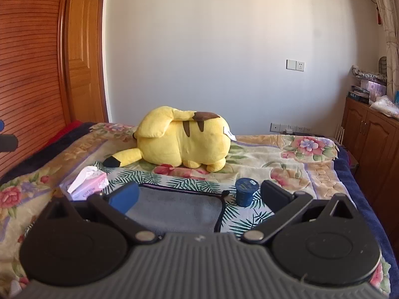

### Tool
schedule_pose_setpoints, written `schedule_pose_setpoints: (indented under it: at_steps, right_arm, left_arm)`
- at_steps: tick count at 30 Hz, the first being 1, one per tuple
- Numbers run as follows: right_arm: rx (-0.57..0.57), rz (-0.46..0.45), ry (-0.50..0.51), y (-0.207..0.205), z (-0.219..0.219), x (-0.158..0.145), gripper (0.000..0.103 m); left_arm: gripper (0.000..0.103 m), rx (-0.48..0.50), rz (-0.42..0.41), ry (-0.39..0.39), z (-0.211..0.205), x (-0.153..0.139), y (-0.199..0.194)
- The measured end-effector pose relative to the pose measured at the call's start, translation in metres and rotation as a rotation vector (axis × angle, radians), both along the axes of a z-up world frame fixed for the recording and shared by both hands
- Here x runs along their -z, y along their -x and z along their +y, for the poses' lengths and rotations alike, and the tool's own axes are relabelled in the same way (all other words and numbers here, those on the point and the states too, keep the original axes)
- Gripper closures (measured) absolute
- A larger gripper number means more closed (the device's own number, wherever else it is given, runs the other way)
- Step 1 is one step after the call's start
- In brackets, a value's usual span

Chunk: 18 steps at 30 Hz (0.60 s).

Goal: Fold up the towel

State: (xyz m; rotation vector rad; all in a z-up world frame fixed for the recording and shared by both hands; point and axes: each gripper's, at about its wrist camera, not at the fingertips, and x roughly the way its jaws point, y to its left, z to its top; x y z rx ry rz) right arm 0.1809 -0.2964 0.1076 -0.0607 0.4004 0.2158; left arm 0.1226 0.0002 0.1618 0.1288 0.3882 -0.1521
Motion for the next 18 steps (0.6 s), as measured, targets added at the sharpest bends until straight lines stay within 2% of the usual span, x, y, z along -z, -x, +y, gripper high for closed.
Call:
schedule_pose_setpoints:
  at_steps: [5, 12, 18]
  right_arm:
    - [-0.004, -0.010, -0.006, 0.012, 0.002, -0.002, 0.000]
    - [-0.021, -0.015, -0.006, 0.030, 0.008, 0.002, 0.000]
    - [-0.036, -0.019, -0.006, 0.046, 0.012, 0.010, 0.000]
  left_arm:
    - [0.017, -0.003, 0.016, 0.004, 0.002, 0.002, 0.013]
    - [0.017, -0.045, -0.022, -0.018, -0.003, 0.011, 0.041]
    - [0.017, -0.036, -0.011, 0.038, -0.001, 0.024, 0.057]
